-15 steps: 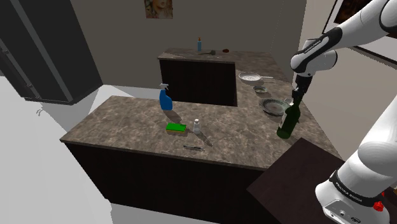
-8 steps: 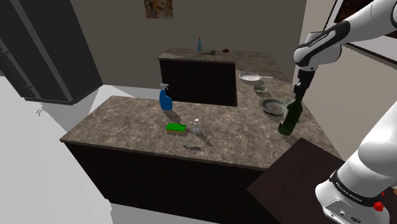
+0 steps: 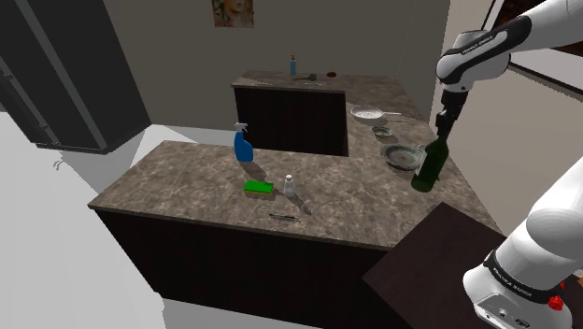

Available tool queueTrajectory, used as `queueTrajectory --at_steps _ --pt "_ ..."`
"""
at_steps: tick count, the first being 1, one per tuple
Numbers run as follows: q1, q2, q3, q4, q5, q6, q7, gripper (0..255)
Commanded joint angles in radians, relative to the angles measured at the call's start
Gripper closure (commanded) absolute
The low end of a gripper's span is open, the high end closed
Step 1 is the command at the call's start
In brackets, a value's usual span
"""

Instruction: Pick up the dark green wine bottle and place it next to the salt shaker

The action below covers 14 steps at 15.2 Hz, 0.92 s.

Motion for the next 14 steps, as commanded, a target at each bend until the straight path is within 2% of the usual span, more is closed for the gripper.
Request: queueTrajectory --at_steps 1,14 --pt "0.0 -0.013 0.001 0.013 -0.006 -0.024 0.002 255" --pt "0.006 -0.086 0.015 0.124 -0.033 -0.201 0.013 255"
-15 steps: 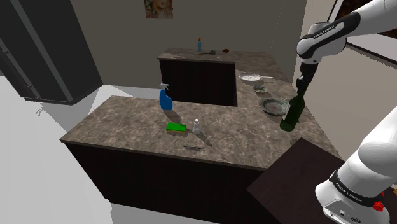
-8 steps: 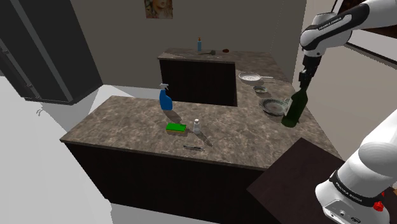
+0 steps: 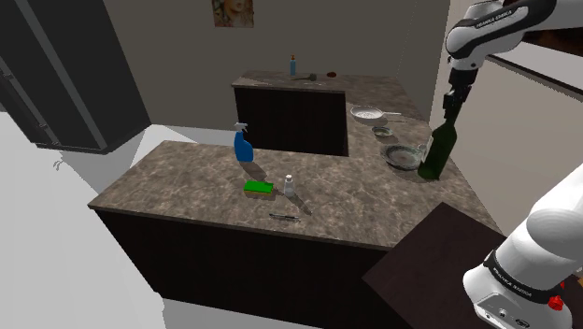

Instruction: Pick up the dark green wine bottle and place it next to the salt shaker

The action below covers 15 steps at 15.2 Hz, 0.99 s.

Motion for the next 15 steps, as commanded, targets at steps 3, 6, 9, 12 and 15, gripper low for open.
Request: queueTrajectory --at_steps 3,6,9,12,15 --pt "0.001 -0.018 0.004 0.038 -0.006 -0.054 0.0 255" --pt "0.002 -0.027 0.008 0.07 -0.008 -0.095 -0.001 255" --pt "0.003 -0.033 0.011 0.105 -0.008 -0.135 -0.003 255" --pt "0.005 -0.037 0.013 0.141 -0.008 -0.175 -0.006 255" --pt "0.006 -0.039 0.016 0.18 -0.007 -0.215 -0.009 255"
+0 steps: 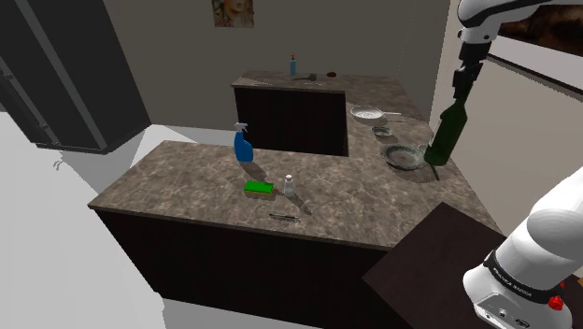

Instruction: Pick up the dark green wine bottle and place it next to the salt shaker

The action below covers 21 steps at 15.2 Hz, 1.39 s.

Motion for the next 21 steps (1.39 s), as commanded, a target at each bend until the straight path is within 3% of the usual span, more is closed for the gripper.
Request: queueTrajectory --at_steps 1,21 --pt "0.002 0.0 0.003 0.029 0.001 -0.03 0.0 255" --pt "0.006 0.055 0.002 0.353 0.031 -0.302 -0.047 255"
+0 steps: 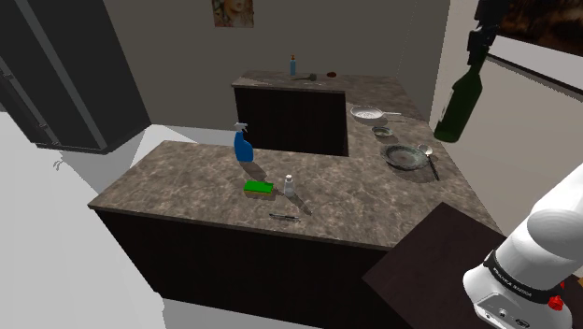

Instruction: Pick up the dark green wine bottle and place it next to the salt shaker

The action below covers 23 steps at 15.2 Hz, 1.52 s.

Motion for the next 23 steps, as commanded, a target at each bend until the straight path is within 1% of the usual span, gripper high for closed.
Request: queueTrajectory --at_steps 1,10,16,23 --pt "-0.001 0.014 -0.002 0.043 0.006 -0.03 -0.008 255" --pt "-0.011 0.085 -0.018 0.242 0.039 -0.164 -0.048 255" --pt "0.054 0.071 0.052 0.132 0.041 -0.082 0.098 255" --pt "0.118 0.114 0.116 0.073 0.069 0.004 0.237 255"
